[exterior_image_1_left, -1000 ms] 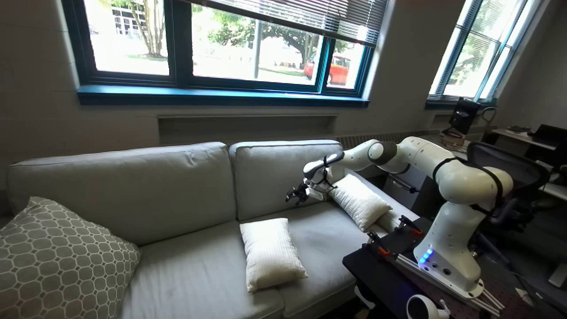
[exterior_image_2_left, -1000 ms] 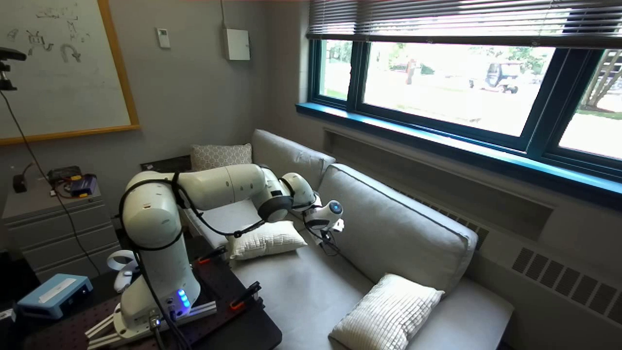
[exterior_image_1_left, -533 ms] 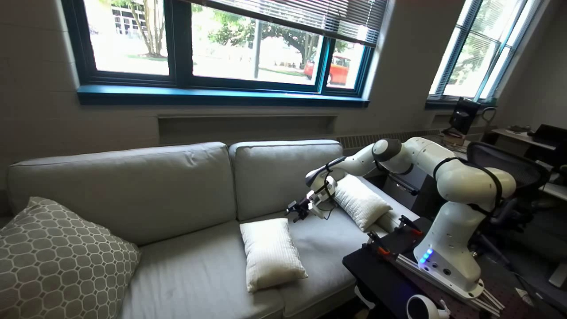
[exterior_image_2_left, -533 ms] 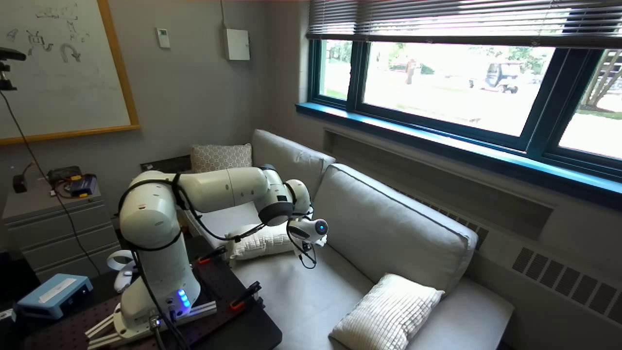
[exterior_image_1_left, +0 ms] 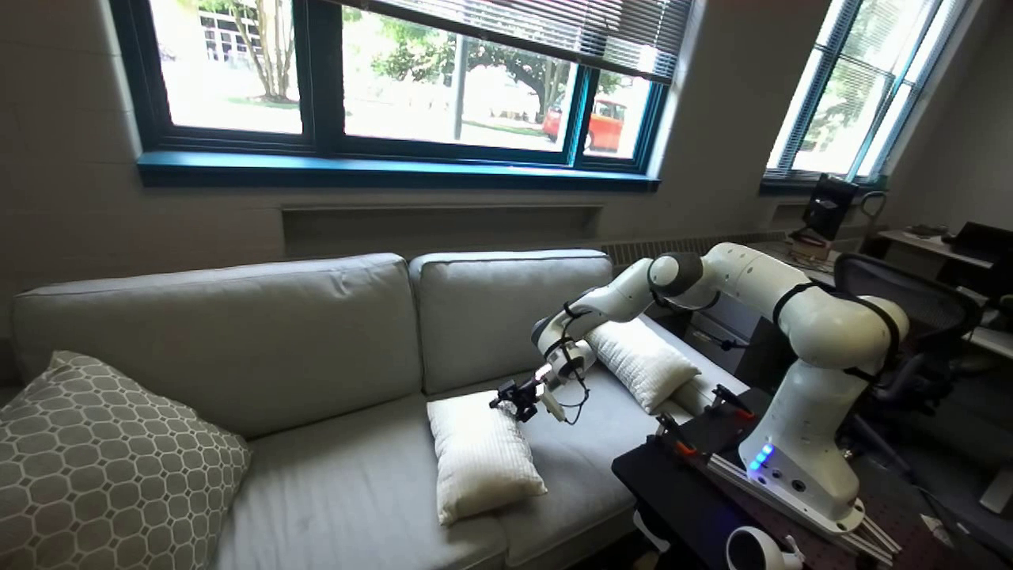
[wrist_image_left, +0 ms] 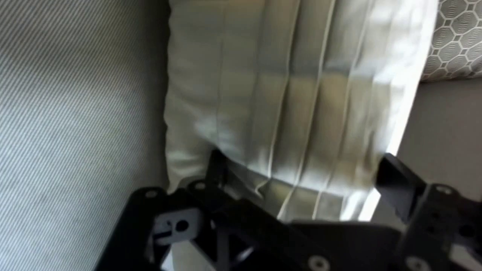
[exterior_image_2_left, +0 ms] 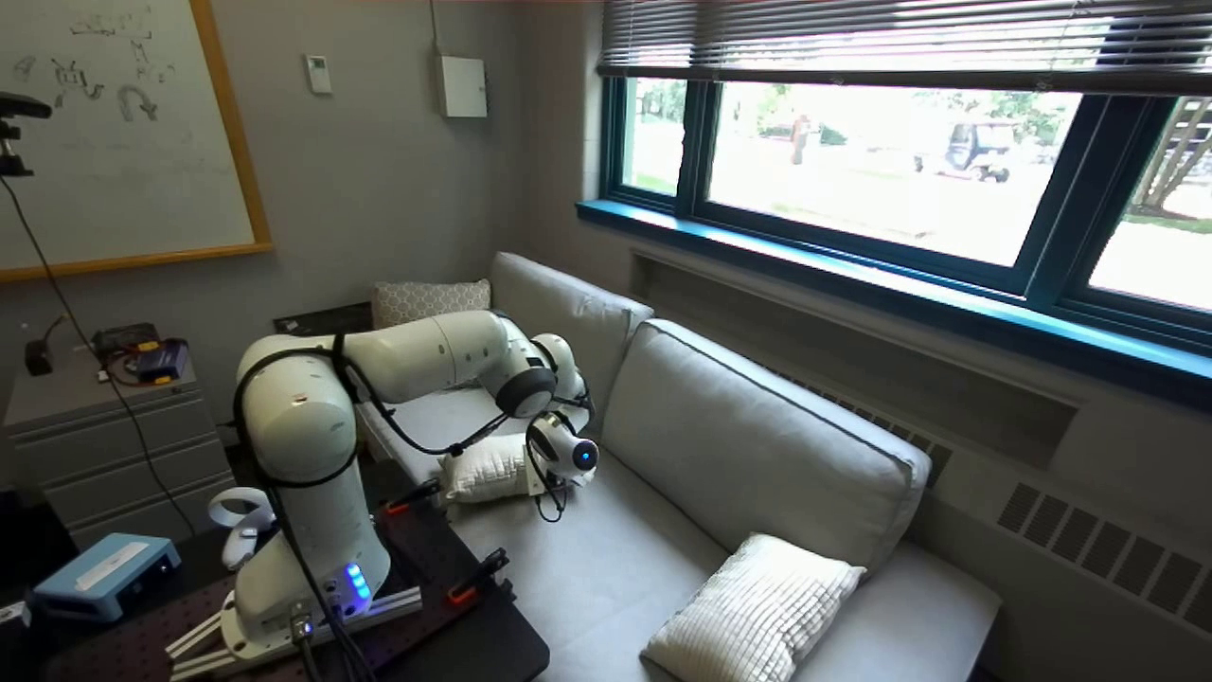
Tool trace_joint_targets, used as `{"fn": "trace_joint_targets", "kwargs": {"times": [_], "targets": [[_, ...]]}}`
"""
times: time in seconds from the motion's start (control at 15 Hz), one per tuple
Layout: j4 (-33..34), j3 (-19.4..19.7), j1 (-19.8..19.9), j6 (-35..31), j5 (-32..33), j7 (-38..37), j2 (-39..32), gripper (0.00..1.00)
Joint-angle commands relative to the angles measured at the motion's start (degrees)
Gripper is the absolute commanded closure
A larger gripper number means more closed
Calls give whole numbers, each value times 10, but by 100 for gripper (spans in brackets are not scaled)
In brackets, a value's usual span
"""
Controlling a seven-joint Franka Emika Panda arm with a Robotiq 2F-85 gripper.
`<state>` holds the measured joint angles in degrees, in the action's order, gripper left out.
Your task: Arrange the cushions, one in front of the other, against the armrest
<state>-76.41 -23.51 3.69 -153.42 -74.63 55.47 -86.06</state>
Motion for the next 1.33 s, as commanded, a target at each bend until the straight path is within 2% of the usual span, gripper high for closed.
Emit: {"fn": "trace_joint_targets", "kwargs": {"times": [0.0,0.27,0.33,0.4,0.6,0.67,0.8,0.87,0.93,1.07,1.2,1.27], "targets": [[26,84,-103,41,-150,29,4,0],[8,172,-192,59,-252,13,13,0],[9,184,-211,57,-268,12,14,25],[11,195,-226,54,-281,15,14,26],[15,212,-261,41,-309,21,19,47],[17,181,-243,15,-289,30,21,55],[57,176,-260,-12,-290,28,0,70],[53,202,-290,-10,-318,26,8,77],[57,200,-296,-20,-319,30,11,84],[70,206,-320,-52,-315,17,10,91],[87,208,-337,-94,-318,29,9,95],[97,206,-340,-113,-326,44,10,94]]}}
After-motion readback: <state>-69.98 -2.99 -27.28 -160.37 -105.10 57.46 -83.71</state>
